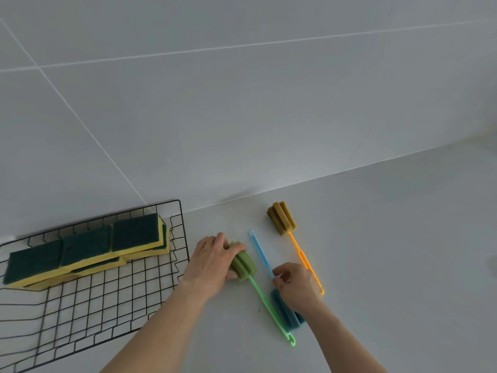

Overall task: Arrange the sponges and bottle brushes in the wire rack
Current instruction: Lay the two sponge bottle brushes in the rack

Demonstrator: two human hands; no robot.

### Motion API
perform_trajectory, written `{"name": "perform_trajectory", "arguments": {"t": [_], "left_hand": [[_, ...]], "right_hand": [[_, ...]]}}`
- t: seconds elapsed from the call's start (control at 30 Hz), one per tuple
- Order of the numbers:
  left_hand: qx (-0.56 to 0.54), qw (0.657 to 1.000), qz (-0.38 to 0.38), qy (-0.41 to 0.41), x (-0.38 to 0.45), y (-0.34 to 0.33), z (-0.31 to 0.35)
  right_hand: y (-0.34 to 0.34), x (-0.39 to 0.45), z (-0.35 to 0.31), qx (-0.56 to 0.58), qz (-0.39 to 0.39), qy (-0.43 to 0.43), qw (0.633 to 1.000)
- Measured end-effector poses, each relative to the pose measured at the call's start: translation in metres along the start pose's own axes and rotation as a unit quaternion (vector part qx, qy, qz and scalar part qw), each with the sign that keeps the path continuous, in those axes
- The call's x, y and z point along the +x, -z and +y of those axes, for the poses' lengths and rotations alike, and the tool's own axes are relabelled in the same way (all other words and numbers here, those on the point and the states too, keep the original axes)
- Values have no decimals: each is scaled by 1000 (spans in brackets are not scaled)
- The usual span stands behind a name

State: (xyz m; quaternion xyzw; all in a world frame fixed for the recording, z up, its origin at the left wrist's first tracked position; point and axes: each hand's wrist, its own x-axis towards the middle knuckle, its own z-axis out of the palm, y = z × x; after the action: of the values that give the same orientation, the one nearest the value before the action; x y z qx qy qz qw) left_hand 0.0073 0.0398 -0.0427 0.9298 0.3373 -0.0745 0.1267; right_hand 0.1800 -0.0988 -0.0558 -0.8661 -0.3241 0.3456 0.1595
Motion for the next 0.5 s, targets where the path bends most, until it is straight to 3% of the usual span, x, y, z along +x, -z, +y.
{"name": "perform_trajectory", "arguments": {"t": [0.23, 0.5], "left_hand": [[-75, 994, 66, -37, -22, 22, 1], [-148, 974, 168, 31, -85, 60, -51]], "right_hand": [[7, -13, -12, -1, -8, 45, 999], [15, -40, -85, 8, 44, 173, 984]]}}
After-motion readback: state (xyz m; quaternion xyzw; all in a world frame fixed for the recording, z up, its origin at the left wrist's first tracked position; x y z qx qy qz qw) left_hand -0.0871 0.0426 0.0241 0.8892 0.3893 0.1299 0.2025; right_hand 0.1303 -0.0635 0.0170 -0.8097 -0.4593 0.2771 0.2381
